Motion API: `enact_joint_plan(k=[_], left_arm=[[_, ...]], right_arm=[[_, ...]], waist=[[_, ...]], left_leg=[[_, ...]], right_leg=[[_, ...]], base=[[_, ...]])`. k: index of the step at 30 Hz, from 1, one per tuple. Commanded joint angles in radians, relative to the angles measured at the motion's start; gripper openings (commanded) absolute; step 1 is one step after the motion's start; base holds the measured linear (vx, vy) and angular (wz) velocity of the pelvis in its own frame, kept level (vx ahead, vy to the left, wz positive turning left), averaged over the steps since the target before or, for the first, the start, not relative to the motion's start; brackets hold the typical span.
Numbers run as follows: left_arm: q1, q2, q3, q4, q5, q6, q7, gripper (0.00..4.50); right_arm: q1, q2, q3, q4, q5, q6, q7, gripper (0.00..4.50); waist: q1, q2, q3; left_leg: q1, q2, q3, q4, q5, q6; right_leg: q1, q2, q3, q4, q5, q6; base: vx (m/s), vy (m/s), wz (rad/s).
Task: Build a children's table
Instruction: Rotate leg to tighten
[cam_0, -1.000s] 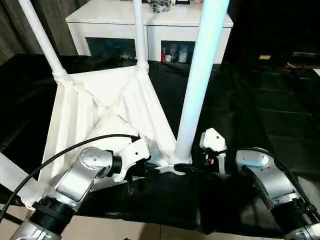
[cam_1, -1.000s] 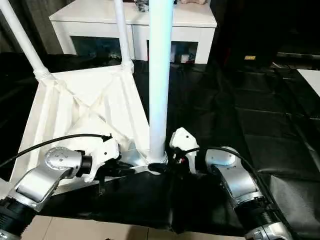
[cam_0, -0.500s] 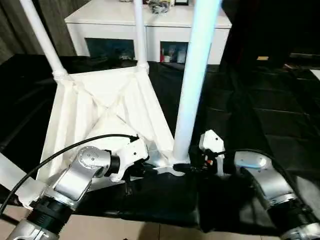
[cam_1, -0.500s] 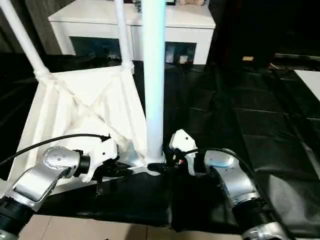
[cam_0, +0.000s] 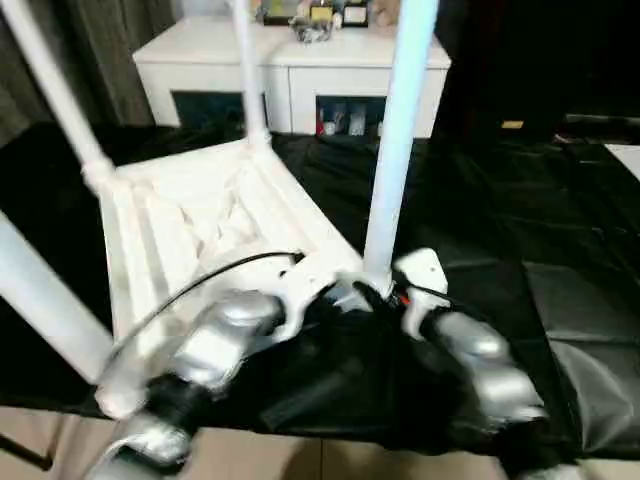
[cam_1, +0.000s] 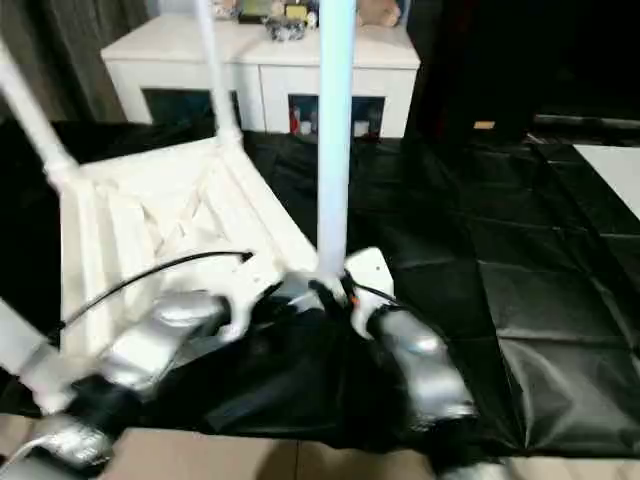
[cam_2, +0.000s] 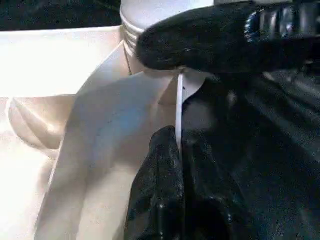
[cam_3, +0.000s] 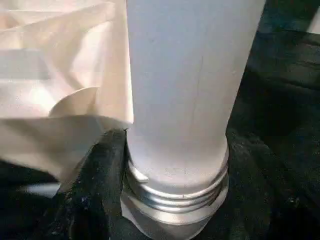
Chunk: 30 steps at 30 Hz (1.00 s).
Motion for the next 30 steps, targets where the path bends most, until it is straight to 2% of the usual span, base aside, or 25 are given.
enact_joint_plan(k=[1, 3, 5, 7, 8, 9, 10, 12, 13, 14, 15, 17, 19, 20, 21, 23, 28, 29, 30], left_arm=[[0.005, -0.003, 0.025, 0.064, 0.017, -0.006, 0.091, 0.00], [0.009, 0.012, 0.016, 0.057, 0.020, -0.018, 0.058, 0.00], [0.025, 0.052, -0.007, 0.021, 0.017, -0.030, -0.018, 0.00], [0.028, 0.060, -0.011, 0.013, 0.018, -0.031, -0.032, 0.00], [0.045, 0.099, -0.034, -0.020, 0.014, -0.046, -0.106, 0.00], [0.051, 0.117, -0.044, -0.032, 0.015, -0.057, -0.133, 0.00], [0.064, 0.144, -0.056, -0.055, 0.009, -0.065, -0.180, 0.00], [0.084, 0.178, -0.066, -0.092, -0.008, -0.072, -0.242, 0.00], [0.089, 0.186, -0.068, -0.100, -0.012, -0.080, -0.257, 0.00], [0.112, 0.222, -0.081, -0.146, -0.039, -0.088, -0.334, 0.00], [0.117, 0.231, -0.085, -0.158, -0.046, -0.091, -0.354, 0.00], [0.144, 0.283, -0.106, -0.225, -0.077, -0.089, -0.446, 0.00], [0.155, 0.301, -0.108, -0.258, -0.098, -0.082, -0.483, 0.00], [0.157, 0.305, -0.106, -0.267, -0.105, -0.078, -0.490, 0.00], [0.159, 0.311, -0.106, -0.278, -0.111, -0.078, -0.502, 0.00], [0.161, 0.315, -0.104, -0.286, -0.115, -0.076, -0.511, 0.00], [0.160, 0.323, -0.103, -0.296, -0.114, -0.072, -0.518, 0.00], [0.160, 0.326, -0.103, -0.300, -0.118, -0.068, -0.519, 0.00], [0.160, 0.326, -0.103, -0.300, -0.118, -0.068, -0.519, 0.00]], right_arm=[[0.016, 0.029, 0.053, 0.018, -0.004, -0.004, 0.038, 2.64], [0.020, 0.029, 0.039, -0.010, 0.027, -0.013, 0.077, 3.20], [0.027, -0.002, 0.038, -0.055, 0.061, -0.015, 0.156, 3.40], [0.027, -0.012, 0.041, -0.062, 0.061, -0.014, 0.169, 3.51], [0.020, -0.056, 0.045, -0.086, 0.093, 0.019, 0.262, 3.63], [0.017, -0.079, 0.049, -0.096, 0.100, 0.025, 0.300, 3.63], [0.011, -0.125, 0.060, -0.110, 0.104, 0.026, 0.365, 3.63], [0.007, -0.193, 0.066, -0.128, 0.120, 0.023, 0.462, 3.63], [0.007, -0.208, 0.066, -0.132, 0.124, 0.022, 0.484, 3.63], [0.003, -0.262, 0.065, -0.140, 0.138, 0.010, 0.562, 3.63], [0.003, -0.274, 0.065, -0.141, 0.140, 0.007, 0.580, 3.63], [0.006, -0.325, 0.067, -0.160, 0.160, 0.005, 0.678, 3.63], [0.010, -0.345, 0.076, -0.171, 0.172, 0.007, 0.727, 3.63], [0.010, -0.352, 0.081, -0.174, 0.177, 0.008, 0.742, 3.63], [0.010, -0.359, 0.091, -0.176, 0.180, 0.008, 0.763, 3.63], [0.010, -0.363, 0.098, -0.176, 0.180, 0.005, 0.775, 3.63], [0.000, -0.350, 0.115, -0.150, 0.179, -0.007, 0.800, 3.63], [-0.005, -0.344, 0.115, -0.141, 0.179, -0.008, 0.808, 3.37], [-0.005, -0.344, 0.115, -0.141, 0.179, -0.008, 0.808, 3.37]], waist=[[-0.005, -0.014, -0.028], [-0.005, -0.014, -0.030], [-0.002, -0.013, -0.032], [-0.001, -0.013, -0.037], [0.000, -0.012, -0.039], [-0.001, -0.015, -0.042], [-0.001, -0.014, -0.044], [0.003, -0.014, -0.046], [0.002, -0.010, -0.048], [0.004, -0.013, -0.050], [0.004, -0.013, -0.050], [0.008, -0.010, -0.055], [0.011, -0.008, -0.055], [0.012, -0.008, -0.053], [0.021, -0.013, -0.052], [0.027, -0.011, -0.049], [0.027, -0.017, -0.046], [0.027, -0.017, -0.046], [0.026, -0.017, -0.046]], left_leg=[[0.012, 0.061, -0.039, -0.105, -0.440, -0.035], [0.008, 0.060, -0.036, -0.104, -0.411, -0.020], [0.007, 0.061, -0.034, -0.102, -0.391, -0.004], [-0.004, 0.064, -0.035, -0.101, -0.329, 0.016], [-0.003, 0.064, -0.032, -0.096, -0.299, 0.028], [-0.011, 0.063, -0.032, -0.093, -0.273, 0.041], [-0.013, 0.064, -0.029, -0.089, -0.236, 0.056], [-0.013, 0.066, -0.027, -0.082, -0.185, 0.076], [-0.014, 0.066, -0.023, -0.078, -0.154, 0.087], [-0.013, 0.068, -0.023, -0.074, -0.133, 0.096], [-0.013, 0.068, -0.023, -0.074, -0.133, 0.096], [-0.010, 0.069, -0.020, -0.062, -0.076, 0.130], [-0.009, 0.070, -0.018, -0.059, -0.059, 0.148], [-0.008, 0.070, -0.017, -0.059, -0.055, 0.150], [-0.005, 0.073, -0.016, -0.059, -0.062, 0.150], [-0.003, 0.074, -0.014, -0.063, -0.088, 0.138], [-0.001, 0.074, -0.012, -0.071, -0.146, 0.095], [-0.001, 0.074, -0.011, -0.071, -0.151, 0.090], [-0.001, 0.074, -0.011, -0.071, -0.152, 0.088]], right_leg=[[-0.004, -0.050, 0.027, -0.097, -0.387, -0.116], [0.000, -0.050, 0.028, -0.095, -0.338, -0.130], [0.002, -0.051, 0.030, -0.093, -0.308, -0.139], [0.014, -0.053, 0.028, -0.083, -0.240, -0.148], [0.011, -0.051, 0.027, -0.082, -0.210, -0.162], [0.019, -0.054, 0.025, -0.078, -0.189, -0.173], [0.018, -0.052, 0.024, -0.075, -0.147, -0.184], [0.020, -0.051, 0.022, -0.068, -0.081, -0.205], [0.017, -0.050, 0.021, -0.061, -0.033, -0.225], [0.019, -0.049, 0.019, -0.056, 0.012, -0.245], [0.019, -0.049, 0.019, -0.056, 0.012, -0.245], [0.019, -0.043, 0.015, -0.039, 0.139, -0.285], [0.016, -0.042, 0.014, -0.036, 0.169, -0.300], [0.016, -0.042, 0.013, -0.036, 0.169, -0.303], [0.016, -0.044, 0.013, -0.037, 0.141, -0.303], [0.013, -0.045, 0.014, -0.041, 0.089, -0.299], [0.014, -0.048, 0.016, -0.046, 0.004, -0.280], [0.013, -0.049, 0.017, -0.047, -0.002, -0.277], [0.013, -0.049, 0.017, -0.046, -0.002, -0.276]], base=[[0.000, 0.000, 0.00], [0.000, 0.000, 0.00], [0.000, 0.000, 0.00], [0.000, 0.000, 0.00], [0.000, 0.000, 0.00], [0.000, 0.000, 0.00], [0.000, 0.000, 0.00], [0.000, 0.000, 0.00], [0.000, 0.000, 0.00], [0.000, 0.000, 0.00], [0.000, 0.000, 0.00], [0.000, 0.000, 0.00], [0.000, 0.000, 0.00], [0.000, 0.000, 0.00], [0.000, 0.000, 0.00], [0.000, 0.000, 0.00], [0.000, 0.000, 0.00], [0.000, 0.000, 0.00], [0.000, 0.000, 0.00]])
